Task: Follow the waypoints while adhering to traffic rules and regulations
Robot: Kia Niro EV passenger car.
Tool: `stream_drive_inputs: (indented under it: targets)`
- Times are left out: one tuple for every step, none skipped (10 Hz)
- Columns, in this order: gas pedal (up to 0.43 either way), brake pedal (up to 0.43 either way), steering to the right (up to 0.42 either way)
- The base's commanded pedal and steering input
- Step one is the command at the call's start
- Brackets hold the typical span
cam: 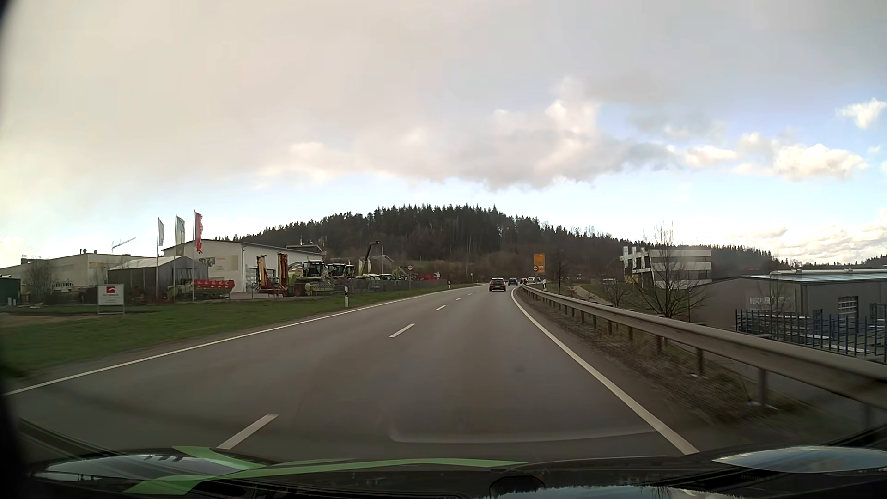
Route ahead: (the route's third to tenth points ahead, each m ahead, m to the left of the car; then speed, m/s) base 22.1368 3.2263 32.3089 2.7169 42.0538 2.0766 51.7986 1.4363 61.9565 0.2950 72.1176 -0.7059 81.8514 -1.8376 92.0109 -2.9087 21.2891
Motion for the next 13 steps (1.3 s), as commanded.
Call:
stream_drive_inputs:
  targets:
    - [0.098, 0.000, 0.004]
    - [0.098, 0.000, 0.004]
    - [0.087, 0.000, 0.004]
    - [0.087, 0.000, 0.004]
    - [0.087, 0.000, 0.004]
    - [0.087, 0.000, 0.004]
    - [0.087, 0.000, 0.004]
    - [0.087, 0.000, 0.004]
    - [0.087, 0.000, 0.004]
    - [0.087, 0.000, 0.004]
    - [0.087, 0.000, 0.004]
    - [0.087, 0.000, 0.004]
    - [0.087, 0.000, 0.004]
